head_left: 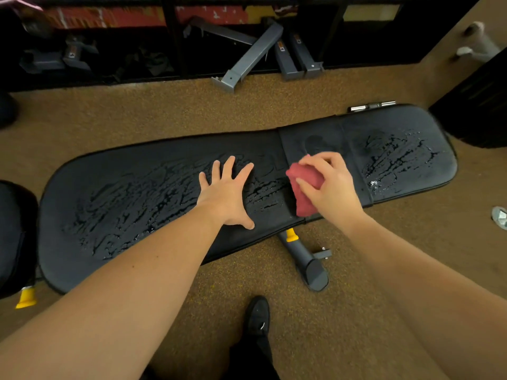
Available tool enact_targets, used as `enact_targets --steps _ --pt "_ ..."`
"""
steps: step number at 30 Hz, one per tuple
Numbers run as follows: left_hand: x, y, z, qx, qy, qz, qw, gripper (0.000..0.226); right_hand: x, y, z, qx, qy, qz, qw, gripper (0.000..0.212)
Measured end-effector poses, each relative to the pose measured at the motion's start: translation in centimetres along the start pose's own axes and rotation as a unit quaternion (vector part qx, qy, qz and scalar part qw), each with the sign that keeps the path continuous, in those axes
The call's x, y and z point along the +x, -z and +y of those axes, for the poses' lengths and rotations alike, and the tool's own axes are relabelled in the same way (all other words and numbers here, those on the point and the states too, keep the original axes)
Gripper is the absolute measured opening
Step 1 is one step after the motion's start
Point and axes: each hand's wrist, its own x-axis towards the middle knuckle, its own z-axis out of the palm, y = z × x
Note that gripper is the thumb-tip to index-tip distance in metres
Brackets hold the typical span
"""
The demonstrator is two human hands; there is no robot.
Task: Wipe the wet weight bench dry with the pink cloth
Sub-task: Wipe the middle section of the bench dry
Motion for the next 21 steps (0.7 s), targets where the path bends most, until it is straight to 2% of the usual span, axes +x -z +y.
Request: enact_targets --steps 2,4,6,10,16,21 --pt "0.5 0.0 0.0 0.008 0.004 -0.005 1.0 0.149 2.5 -0.7 0.5 -0.04 0.032 -0.033 0.998 0.042" --pt "0.8 0.0 -0.1 0.009 0.009 -0.012 1.0 0.152 3.8 -2.3 1.2 -0.109 0.093 -0.099 0.985 0.047" --pt "1.0 0.0 -0.3 0.006 0.016 -0.02 1.0 0.153 3.5 -3.8 2.0 -0.149 0.147 -0.116 0.971 0.047" --pt "1.2 0.2 -0.3 0.005 0.017 -0.025 1.0 0.154 1.6 -4.4 3.2 -0.133 0.164 -0.101 0.972 0.047" --pt "1.2 0.3 -0.1 -0.004 0.024 -0.029 0.999 0.153 -1.3 -3.6 3.8 -0.089 0.2 -0.141 0.965 0.041" --pt "1.2 0.4 0.1 0.001 0.028 -0.03 0.999 0.154 -4.6 -3.1 4.0 -0.054 0.214 -0.187 0.957 0.055"
